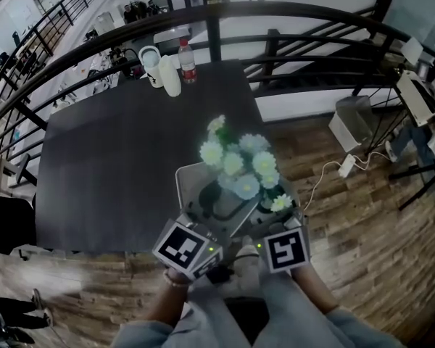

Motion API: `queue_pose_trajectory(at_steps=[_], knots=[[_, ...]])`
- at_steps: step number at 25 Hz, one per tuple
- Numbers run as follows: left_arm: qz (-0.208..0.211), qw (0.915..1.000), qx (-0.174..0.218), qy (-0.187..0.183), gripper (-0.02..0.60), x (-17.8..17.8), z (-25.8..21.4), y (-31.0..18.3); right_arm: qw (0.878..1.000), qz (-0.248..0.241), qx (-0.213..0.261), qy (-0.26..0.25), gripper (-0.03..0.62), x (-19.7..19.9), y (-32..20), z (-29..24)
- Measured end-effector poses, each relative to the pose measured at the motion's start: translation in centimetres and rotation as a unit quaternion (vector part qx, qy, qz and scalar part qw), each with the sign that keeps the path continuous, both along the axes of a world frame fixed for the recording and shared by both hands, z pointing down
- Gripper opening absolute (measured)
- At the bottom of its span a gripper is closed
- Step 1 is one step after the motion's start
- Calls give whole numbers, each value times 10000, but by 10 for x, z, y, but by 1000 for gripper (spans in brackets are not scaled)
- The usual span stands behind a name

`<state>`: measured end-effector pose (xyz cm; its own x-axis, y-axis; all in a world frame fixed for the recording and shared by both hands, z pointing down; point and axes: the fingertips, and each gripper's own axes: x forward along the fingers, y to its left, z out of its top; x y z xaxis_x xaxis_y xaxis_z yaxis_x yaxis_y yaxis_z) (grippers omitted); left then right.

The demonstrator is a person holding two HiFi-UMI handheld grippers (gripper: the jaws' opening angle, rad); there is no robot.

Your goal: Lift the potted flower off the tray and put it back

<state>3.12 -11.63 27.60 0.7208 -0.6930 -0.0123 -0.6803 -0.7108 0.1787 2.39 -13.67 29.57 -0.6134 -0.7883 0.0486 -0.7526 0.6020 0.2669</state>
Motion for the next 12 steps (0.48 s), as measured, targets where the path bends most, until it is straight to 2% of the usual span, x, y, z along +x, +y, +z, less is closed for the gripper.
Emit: queue_pose_trajectory(at_steps=[12], knots=[[72,9996,241,83,267,-1,-15,6,9999,12,144,-53,127,-1,6,-15]])
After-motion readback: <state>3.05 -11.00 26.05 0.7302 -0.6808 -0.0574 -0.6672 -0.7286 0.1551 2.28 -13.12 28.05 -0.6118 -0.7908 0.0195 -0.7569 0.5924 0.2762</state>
